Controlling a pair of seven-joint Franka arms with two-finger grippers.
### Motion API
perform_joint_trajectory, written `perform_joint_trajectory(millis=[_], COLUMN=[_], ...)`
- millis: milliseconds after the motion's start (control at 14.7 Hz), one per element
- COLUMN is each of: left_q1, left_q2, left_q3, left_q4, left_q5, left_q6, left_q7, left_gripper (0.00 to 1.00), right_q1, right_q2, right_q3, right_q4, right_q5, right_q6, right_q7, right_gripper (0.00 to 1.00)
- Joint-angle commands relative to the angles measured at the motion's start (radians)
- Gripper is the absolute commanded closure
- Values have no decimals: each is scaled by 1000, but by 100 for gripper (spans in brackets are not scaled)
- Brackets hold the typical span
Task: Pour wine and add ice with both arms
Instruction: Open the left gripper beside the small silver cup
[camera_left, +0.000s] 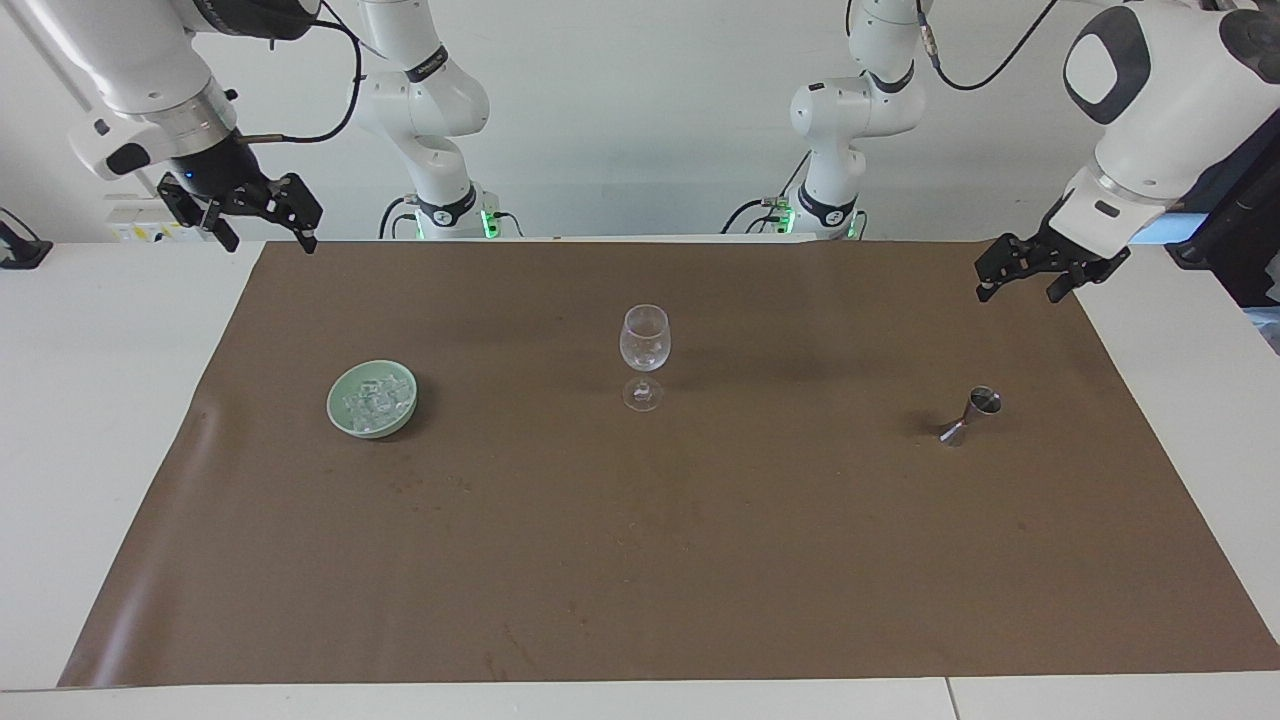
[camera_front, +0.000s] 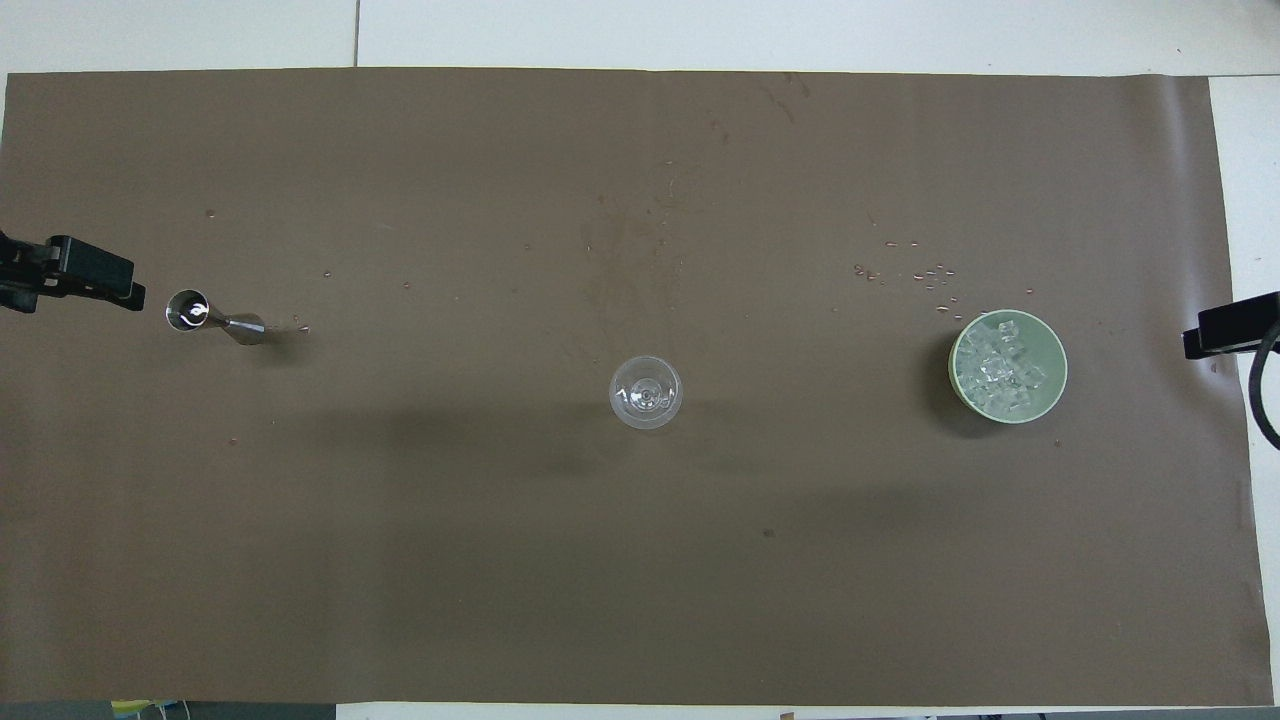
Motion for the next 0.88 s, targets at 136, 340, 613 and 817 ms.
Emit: perform_joint_trajectory(millis=[136,340,613,817], left_q1=[9,11,12,13], left_q2=[144,194,262,322], left_q3=[92,159,223,295], left_q4=[121,121,123,124], left_q5=[-119,-206,-324,-432], left_q6=[-57,-57,-14,3], left_q7=[-265,-431,-734,-911], left_gripper=[0,0,0,0], right_q1=[-18,-18,-18,-18], right_q2=[-14,-14,-14,-14], right_q3=[9,9,9,9], right_q4=[-12,-12,-12,-12], right_q5=[8,8,8,8], right_q6=[0,0,0,0], right_q7=[-18,-18,-18,-18], right_gripper=[0,0,0,0])
